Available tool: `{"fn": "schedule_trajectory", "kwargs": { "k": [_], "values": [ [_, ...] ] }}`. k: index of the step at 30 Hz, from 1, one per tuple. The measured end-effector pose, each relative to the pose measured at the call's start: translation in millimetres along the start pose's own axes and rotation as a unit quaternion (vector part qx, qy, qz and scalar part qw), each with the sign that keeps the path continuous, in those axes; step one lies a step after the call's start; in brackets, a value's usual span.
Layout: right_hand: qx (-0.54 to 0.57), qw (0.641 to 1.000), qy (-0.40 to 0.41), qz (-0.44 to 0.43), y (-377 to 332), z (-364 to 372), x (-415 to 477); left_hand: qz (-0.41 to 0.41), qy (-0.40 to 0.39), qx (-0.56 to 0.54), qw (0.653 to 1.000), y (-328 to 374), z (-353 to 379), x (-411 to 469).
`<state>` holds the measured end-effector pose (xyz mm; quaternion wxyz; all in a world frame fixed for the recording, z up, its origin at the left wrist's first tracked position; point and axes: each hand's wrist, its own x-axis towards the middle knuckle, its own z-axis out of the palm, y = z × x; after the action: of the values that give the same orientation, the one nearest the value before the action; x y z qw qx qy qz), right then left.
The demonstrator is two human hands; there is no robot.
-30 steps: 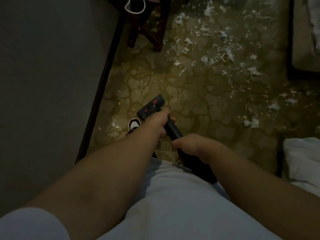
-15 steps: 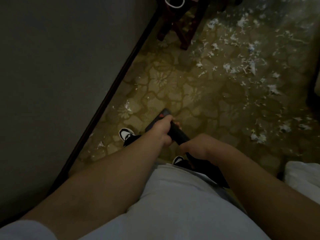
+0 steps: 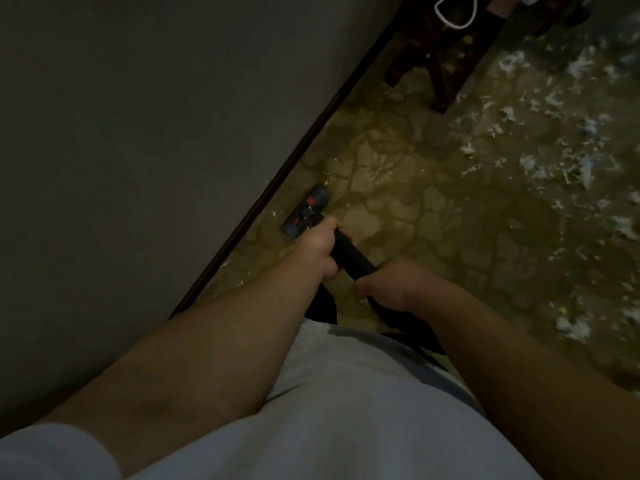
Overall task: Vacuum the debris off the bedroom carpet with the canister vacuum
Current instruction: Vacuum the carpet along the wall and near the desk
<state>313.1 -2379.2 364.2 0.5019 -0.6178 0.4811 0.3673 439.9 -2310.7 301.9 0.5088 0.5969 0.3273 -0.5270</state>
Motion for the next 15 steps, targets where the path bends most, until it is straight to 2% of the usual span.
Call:
{"fn": "schedule_trajectory", "kwargs": {
  "k": [7, 15],
  "values": [
    [-0.007, 0.999, -0.031, -0.006, -88, 9, 31, 0.008, -0.007, -0.008, 1.000, 80, -38, 23],
    [-0.081, 0.993, -0.061, -0.056, -143, 1, 55, 0.010, 0.035, -0.055, 0.998, 117, -56, 42]
  ]
}}
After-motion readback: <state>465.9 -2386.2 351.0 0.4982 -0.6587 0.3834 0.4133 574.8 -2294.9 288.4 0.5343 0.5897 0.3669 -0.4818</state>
